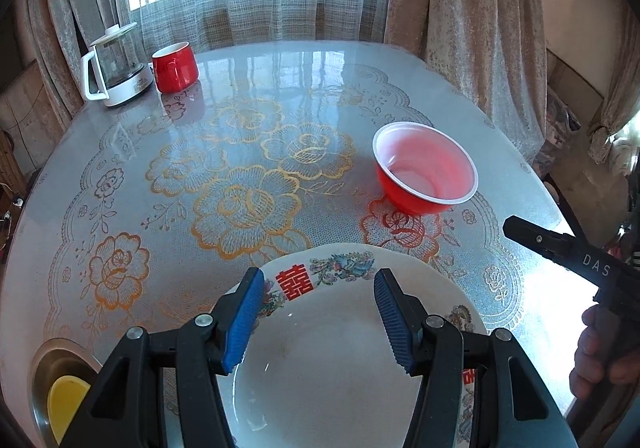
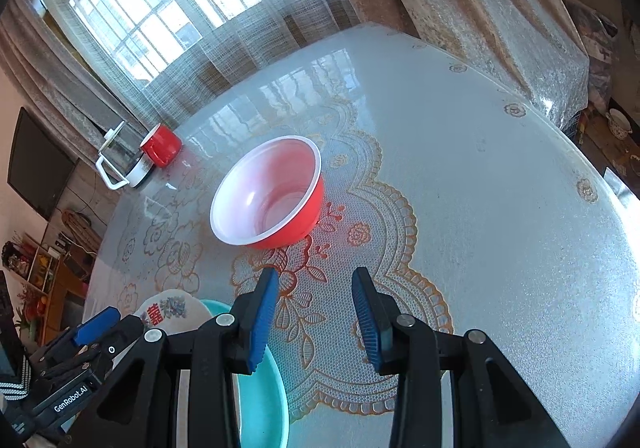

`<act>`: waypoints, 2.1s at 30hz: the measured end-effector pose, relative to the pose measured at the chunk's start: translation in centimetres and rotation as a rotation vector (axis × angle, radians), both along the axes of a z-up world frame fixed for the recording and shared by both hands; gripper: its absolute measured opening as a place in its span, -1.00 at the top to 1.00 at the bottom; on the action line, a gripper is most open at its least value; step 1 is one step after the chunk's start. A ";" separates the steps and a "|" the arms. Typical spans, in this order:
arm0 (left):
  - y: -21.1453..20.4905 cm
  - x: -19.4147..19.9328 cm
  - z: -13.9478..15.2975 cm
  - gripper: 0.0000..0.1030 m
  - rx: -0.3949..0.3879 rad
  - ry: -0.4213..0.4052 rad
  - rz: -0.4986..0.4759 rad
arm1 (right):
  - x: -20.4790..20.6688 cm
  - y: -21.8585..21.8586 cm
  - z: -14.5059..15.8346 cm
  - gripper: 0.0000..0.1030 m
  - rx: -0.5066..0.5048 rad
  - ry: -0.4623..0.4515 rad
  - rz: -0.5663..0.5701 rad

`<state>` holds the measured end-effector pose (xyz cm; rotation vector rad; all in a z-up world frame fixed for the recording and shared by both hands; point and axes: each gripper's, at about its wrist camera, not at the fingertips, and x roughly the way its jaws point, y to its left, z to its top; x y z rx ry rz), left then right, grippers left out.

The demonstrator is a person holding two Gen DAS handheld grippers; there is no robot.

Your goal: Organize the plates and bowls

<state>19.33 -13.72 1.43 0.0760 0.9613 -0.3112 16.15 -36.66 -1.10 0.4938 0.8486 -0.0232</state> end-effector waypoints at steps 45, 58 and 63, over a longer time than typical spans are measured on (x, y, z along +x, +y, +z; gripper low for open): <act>-4.6 11.0 -3.6 0.48 -0.375 0.291 0.068 | 8.5 -1.5 -1.8 0.49 0.061 0.020 -0.024; -5.0 9.0 -2.2 0.76 -0.332 0.230 -0.007 | 7.0 -0.5 -0.5 0.73 0.053 -0.011 0.041; -4.0 6.6 -0.1 0.76 -0.297 0.144 -0.037 | 5.6 0.5 1.2 0.73 0.062 -0.050 0.070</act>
